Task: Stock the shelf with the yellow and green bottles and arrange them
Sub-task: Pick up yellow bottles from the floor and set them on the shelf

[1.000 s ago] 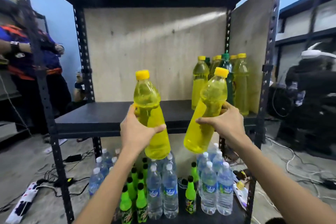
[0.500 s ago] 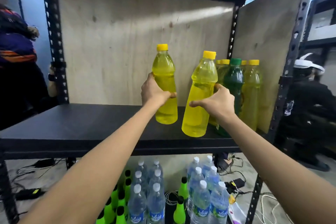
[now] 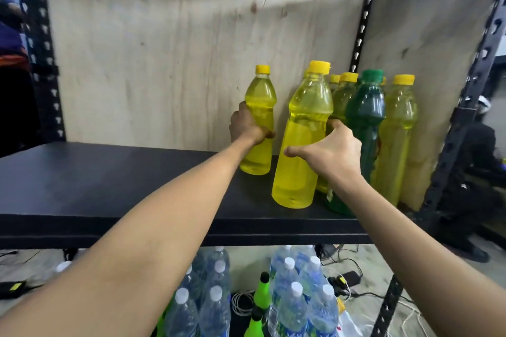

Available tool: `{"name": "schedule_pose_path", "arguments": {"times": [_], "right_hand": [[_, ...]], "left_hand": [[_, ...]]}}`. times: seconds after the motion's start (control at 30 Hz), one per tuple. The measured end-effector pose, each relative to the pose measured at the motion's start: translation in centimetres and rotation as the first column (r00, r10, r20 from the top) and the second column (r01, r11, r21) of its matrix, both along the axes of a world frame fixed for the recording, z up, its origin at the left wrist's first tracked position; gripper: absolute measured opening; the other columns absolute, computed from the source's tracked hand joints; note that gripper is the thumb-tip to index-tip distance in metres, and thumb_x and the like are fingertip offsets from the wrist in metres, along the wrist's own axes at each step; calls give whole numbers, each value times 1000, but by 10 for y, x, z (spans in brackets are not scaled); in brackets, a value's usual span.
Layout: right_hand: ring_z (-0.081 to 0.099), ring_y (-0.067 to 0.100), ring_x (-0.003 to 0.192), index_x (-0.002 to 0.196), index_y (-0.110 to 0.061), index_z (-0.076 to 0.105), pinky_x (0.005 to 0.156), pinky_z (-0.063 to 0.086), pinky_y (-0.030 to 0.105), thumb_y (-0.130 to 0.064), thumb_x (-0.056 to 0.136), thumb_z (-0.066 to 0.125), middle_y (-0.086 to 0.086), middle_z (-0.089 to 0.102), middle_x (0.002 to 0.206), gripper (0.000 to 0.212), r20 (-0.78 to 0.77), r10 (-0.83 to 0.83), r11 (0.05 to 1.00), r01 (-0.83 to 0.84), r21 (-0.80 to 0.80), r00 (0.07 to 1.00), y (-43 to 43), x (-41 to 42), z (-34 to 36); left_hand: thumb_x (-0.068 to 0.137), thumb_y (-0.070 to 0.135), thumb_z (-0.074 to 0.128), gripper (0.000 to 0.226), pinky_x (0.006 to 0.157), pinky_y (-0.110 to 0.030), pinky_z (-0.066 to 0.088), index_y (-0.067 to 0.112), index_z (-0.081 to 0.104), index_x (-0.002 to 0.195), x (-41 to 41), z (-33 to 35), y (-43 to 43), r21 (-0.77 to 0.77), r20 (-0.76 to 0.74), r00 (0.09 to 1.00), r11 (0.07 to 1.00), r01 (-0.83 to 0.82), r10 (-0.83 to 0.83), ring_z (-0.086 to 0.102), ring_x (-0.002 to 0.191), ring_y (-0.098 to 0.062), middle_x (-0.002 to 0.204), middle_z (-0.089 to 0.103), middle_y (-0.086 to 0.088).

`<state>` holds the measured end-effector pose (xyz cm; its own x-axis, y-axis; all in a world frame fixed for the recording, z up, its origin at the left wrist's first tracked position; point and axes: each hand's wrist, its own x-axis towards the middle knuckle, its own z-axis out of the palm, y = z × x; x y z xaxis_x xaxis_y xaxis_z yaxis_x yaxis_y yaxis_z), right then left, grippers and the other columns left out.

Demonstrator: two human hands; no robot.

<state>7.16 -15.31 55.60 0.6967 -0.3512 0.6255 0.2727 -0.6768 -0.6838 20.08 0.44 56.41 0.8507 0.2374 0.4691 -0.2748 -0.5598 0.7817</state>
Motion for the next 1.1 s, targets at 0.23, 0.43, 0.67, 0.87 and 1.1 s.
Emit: {"name": "schedule_pose_path", "arguments": {"times": [0.23, 0.43, 0.67, 0.87, 1.1], "right_hand": [[61, 21, 88, 105, -19, 54, 72, 52, 33, -53, 50, 93, -2, 60, 88, 76, -58, 1, 1000, -1, -10, 998, 8, -1, -5], [61, 22, 97, 132, -10, 53, 78, 53, 32, -50, 56, 91, -1, 59, 95, 94, -30, -2, 1000, 2, 19, 1000, 11, -4, -14], [63, 25, 108, 139, -9, 49, 87, 56, 36, -49, 58, 91, 6, 65, 116, 99, -42, 26, 998, -23, 67, 999, 13, -12, -17], [61, 24, 105, 135, -5, 51, 90, 56, 39, -53, 58, 91, 10, 65, 119, 100, -187, 72, 992, -51, 114, 980, 13, -21, -14], [63, 21, 117, 146, -10, 46, 102, 51, 39, -36, 65, 92, 8, 65, 129, 97, -165, 63, 993, -46, 107, 984, 11, -78, -49]], "left_hand": [[60, 37, 86, 79, 88, -41, 50, 19, 51, 128, 24, 1, -15, 44, -2, 1000, 999, -4, 4, 59, 115, -34, 122, 63, -11], [60, 54, 75, 80, 81, -40, 44, 16, 49, 126, 32, -9, -20, 22, 81, 995, 998, 56, -58, 56, 114, -37, 122, 61, -13], [57, 54, 74, 80, 76, -32, 43, 22, 51, 126, 12, -28, -11, 67, -46, 993, 991, 114, -111, 62, 110, -35, 121, 66, -10], [76, 38, 79, 54, 94, -37, 51, 14, 64, 121, -23, -70, 16, 130, -230, 967, 981, 146, -113, 60, 117, -33, 124, 66, -16], [73, 15, 84, 60, 85, -15, 49, 21, 63, 130, -127, -74, 39, 12, -158, 962, 973, 229, -224, 68, 102, -7, 114, 72, 5]]}}
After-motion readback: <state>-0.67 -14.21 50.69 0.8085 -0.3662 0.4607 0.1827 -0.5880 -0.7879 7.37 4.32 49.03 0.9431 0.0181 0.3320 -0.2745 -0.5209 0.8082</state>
